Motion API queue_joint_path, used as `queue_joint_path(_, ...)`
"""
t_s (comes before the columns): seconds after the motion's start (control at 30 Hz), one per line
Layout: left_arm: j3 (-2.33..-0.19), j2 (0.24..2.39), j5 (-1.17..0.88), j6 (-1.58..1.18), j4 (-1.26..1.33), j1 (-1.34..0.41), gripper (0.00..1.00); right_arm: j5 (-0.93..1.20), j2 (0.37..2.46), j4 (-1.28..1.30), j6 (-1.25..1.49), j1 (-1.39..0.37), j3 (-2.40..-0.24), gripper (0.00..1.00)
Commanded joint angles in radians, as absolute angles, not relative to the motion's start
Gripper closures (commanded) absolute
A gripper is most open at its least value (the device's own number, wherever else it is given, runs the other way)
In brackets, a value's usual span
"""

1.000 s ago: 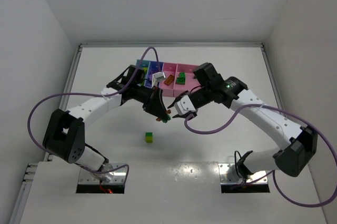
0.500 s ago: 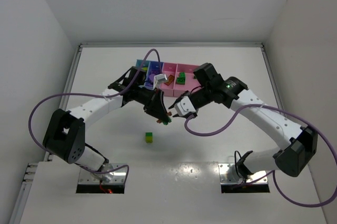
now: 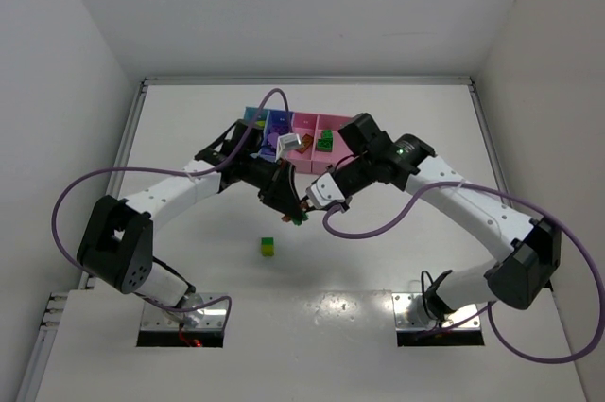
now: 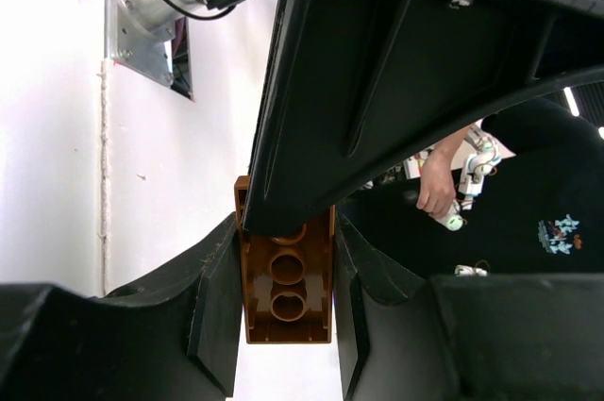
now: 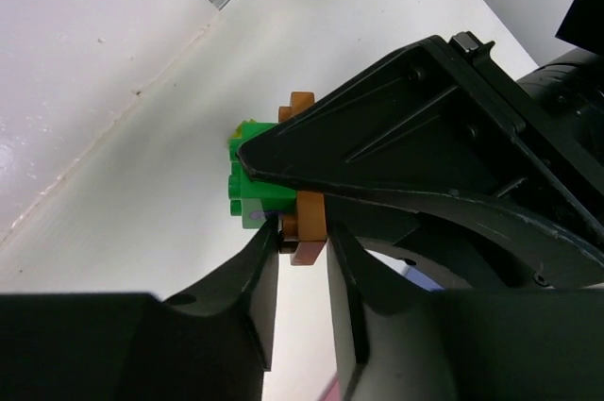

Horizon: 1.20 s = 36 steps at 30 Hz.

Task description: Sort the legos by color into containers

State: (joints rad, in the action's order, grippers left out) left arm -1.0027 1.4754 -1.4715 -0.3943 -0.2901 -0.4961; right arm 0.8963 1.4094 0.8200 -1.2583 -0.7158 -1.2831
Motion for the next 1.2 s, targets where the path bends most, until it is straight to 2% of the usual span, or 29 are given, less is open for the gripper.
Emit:
queue_joint_path(0.0, -0.997, 1.456, -1.621, -0.408, -0.232, -0.508, 0.92, 0.962, 1.422, 0.822, -1.287, -0.738, -1.338, 0.76)
queue_joint_path(0.03, -0.997, 1.456, -1.621, -0.408, -0.232, -0.508, 0.87, 0.962, 1.433, 0.833, -1.287, -0.738, -1.338, 0.79)
queue_joint_path(0.07, -0.997, 1.456, -1.621, -0.408, -0.232, -0.508, 0.74, 0.962, 1.433, 0.833, -1.287, -0.748, -1.350, 0.84)
queue_joint_path(0.1, -0.997, 1.456, -1.621, -0.408, -0.232, -0.508, 0.69, 0.962, 1.433, 0.845, -1.287, -0.749, -1.350, 0.86)
queue_joint_path(0.3, -0.988, 1.437, -1.599, -0.381, -0.242, -0.473, 0.57, 0.962, 1.433, 0.880, -1.287, -0.749, -1.350, 0.99)
queue_joint_path(0.4, -1.009, 1.418, -1.553, -0.298, -0.325, -0.434, 0.50, 0.953, 1.405, 0.891, -1.278, -0.749, -1.325, 1.00)
queue_joint_path(0.5, -1.035, 1.384, -1.484, -0.178, -0.431, -0.388, 0.21, 0.942, 1.361, 0.879, -1.264, -0.749, -1.284, 1.00)
queue_joint_path(0.53, -1.035, 1.375, -1.471, -0.145, -0.461, -0.377, 0.16, 0.931, 1.350, 0.879, -1.252, -0.749, -1.284, 1.00)
queue_joint_path(0.67, -1.062, 1.336, -1.421, -0.072, -0.528, -0.342, 0.11, 0.910, 1.309, 0.844, -1.171, -0.749, -1.250, 1.00)
queue_joint_path(0.73, -1.071, 1.313, -1.358, -0.072, -0.528, -0.305, 0.10, 0.842, 1.284, 0.771, -0.954, -0.739, -1.224, 1.00)
queue_joint_path(0.77, -1.071, 1.289, -1.333, -0.092, -0.514, -0.289, 0.08, 0.801, 1.266, 0.603, -0.828, -0.739, -1.177, 1.00)
queue_joint_path(0.83, -1.026, 1.252, -1.242, -0.237, -0.435, -0.212, 0.08, 0.629, 1.197, 0.453, -0.599, -0.730, -1.090, 1.00)
queue_joint_path(0.9, -0.917, 1.165, -1.183, -0.463, -0.220, -0.116, 0.08, 0.452, 1.132, 0.284, -0.341, -0.730, -1.010, 1.00)
queue_joint_path(0.93, -0.869, 1.126, -1.113, -0.553, -0.042, -0.089, 0.05, 0.399, 1.118, 0.211, -0.201, -0.730, -0.994, 1.00)
queue_joint_path(1.0, -0.789, 1.039, -1.028, -0.731, 0.047, -0.057, 0.00, 0.260, 1.109, 0.169, -0.088, -0.730, -0.983, 1.00)
queue_joint_path(1.03, -0.779, 1.023, -0.958, -0.770, 0.069, -0.057, 0.00, 0.218, 1.109, 0.147, 0.017, -0.730, -0.973, 1.00)
queue_joint_path(1.17, -0.770, 1.023, -0.822, -0.900, 0.109, -0.127, 0.00, 0.025, 1.133, 0.034, 0.121, -0.730, -0.988, 1.00)
